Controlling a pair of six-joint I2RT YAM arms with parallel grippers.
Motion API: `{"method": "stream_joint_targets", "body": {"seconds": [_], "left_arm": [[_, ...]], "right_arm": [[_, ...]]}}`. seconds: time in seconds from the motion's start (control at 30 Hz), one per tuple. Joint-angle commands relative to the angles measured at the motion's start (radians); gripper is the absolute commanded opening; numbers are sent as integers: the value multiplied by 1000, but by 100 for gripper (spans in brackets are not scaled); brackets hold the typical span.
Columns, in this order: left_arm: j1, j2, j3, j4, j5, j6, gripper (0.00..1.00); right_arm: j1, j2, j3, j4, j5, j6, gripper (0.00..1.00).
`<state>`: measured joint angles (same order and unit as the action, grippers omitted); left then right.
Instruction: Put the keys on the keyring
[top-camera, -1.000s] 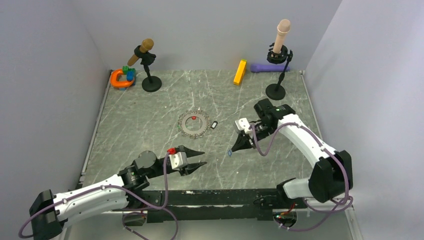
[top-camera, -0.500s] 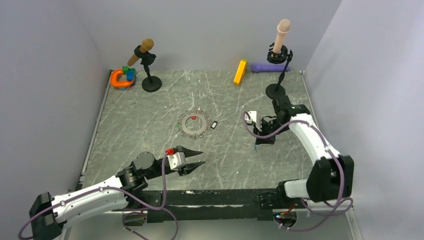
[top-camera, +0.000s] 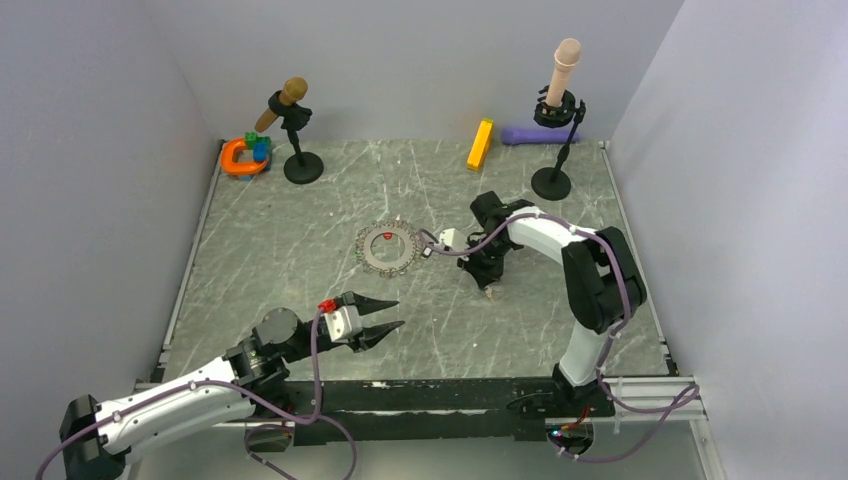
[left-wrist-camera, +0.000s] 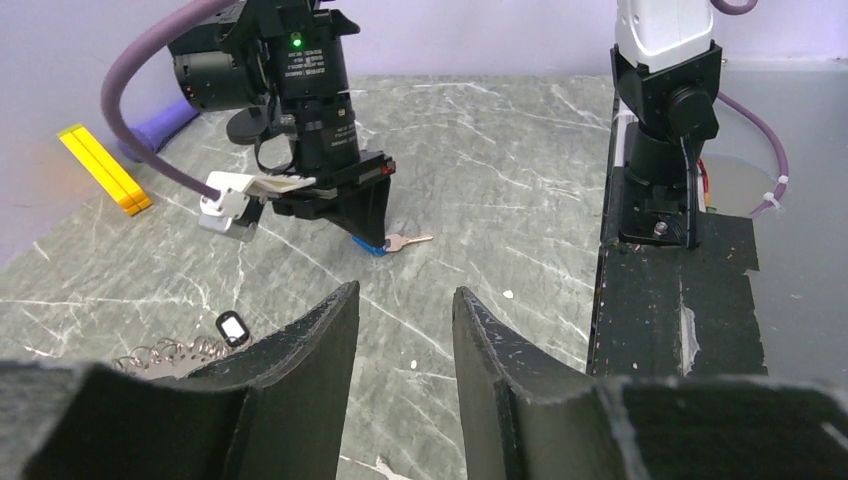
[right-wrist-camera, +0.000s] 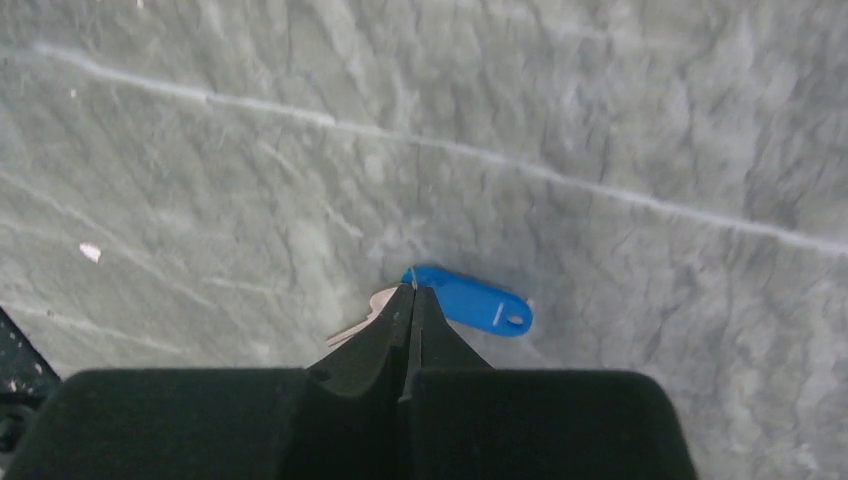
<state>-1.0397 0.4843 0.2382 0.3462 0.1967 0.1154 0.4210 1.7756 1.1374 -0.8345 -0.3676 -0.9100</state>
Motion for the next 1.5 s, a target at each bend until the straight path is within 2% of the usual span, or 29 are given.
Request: {"method": "stream_joint_targets", "body": {"seconds": [0.0,0.47,0.97,1.17,1.47], "left_arm": [[3,-29,-17,-10,-27,2,44],[3,-35,-33,6,-29,-4,45],[3,-44,-28,-6,-29,-14,46],[3,-47,-26,-9,-27,-20,46],[3,-53,-24,-11,-33,-23,47]], "right_arm": [[42,51,66,58,42,85,0],[49,63,41,101,40,129,0],[47,30,42,85,-4,134,14],[43,22,42,85,-10,137,16],[1,-16,75,55,-89,143,23]]}}
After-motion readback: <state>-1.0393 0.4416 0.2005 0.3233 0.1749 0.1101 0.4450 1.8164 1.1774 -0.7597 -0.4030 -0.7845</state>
